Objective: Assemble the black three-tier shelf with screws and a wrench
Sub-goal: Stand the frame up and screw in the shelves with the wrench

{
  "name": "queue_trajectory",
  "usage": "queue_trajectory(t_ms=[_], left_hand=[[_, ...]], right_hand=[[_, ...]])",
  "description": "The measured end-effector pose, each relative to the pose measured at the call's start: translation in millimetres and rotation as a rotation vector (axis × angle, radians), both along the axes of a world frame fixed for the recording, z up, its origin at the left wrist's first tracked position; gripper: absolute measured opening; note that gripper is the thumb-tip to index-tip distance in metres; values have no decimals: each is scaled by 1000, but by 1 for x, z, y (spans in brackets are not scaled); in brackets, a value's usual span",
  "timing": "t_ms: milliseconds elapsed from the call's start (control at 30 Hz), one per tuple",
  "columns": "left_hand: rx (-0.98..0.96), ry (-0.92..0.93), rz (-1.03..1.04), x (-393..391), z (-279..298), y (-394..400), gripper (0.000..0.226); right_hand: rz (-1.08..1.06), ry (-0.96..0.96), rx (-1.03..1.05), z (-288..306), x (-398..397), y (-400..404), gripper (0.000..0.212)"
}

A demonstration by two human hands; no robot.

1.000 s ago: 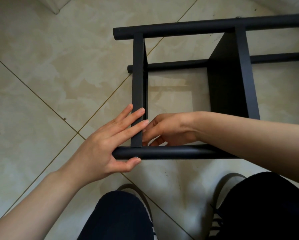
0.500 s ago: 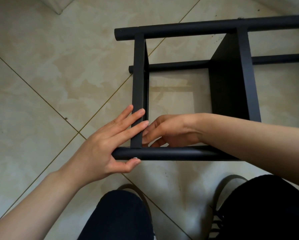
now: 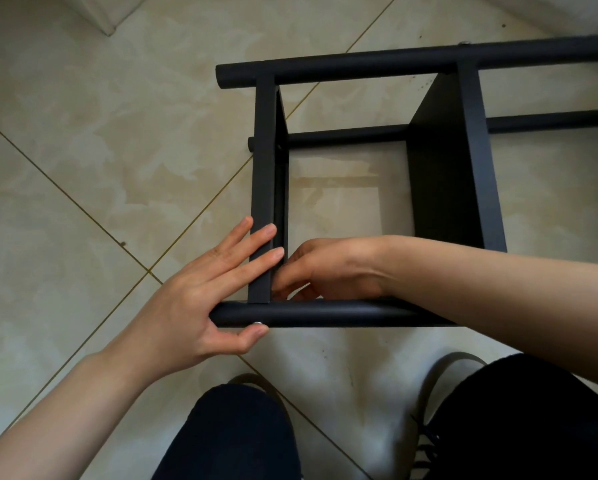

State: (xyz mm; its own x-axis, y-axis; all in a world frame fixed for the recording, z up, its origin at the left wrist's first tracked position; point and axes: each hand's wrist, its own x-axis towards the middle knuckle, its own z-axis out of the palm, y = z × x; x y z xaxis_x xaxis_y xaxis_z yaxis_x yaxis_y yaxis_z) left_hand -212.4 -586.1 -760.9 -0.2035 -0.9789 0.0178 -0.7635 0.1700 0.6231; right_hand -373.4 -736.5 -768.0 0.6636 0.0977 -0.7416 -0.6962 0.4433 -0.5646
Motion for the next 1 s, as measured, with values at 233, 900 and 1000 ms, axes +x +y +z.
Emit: queue_trajectory(t_ms=[233, 900, 1000], left_hand=[[-7, 9, -1, 0, 1, -2, 79], [325, 1243, 892, -63, -14, 32, 78], [342, 1473, 937, -78, -9, 29, 59]], right_hand=[[-2, 39, -9, 2, 2, 1, 11], [316, -90, -816, 51, -55, 9, 25], [304, -43, -928, 57, -72, 16, 26]])
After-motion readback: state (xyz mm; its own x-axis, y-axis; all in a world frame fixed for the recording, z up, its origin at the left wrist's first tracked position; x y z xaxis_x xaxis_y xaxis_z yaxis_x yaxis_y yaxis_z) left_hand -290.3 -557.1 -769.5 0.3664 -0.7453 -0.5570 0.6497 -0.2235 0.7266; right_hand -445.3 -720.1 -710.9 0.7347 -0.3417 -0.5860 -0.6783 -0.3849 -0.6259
